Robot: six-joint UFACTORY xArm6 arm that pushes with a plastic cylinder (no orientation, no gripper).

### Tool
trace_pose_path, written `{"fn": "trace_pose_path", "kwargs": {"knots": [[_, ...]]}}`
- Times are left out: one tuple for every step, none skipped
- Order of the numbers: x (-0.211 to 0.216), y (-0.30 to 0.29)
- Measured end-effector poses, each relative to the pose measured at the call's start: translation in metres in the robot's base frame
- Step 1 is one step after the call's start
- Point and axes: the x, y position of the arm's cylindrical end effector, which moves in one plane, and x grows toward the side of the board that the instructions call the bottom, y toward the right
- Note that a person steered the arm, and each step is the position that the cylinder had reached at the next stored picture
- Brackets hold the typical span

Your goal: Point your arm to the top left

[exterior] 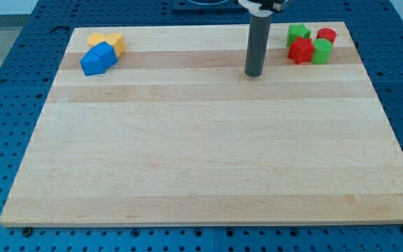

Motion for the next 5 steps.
{"fn": "trace_pose_path", "kwargs": {"knots": [[-0.002, -0.001], [-0.035, -0.048], [-0.037, -0.056], [-0.051, -0.080], [-0.074, -0.124]]}}
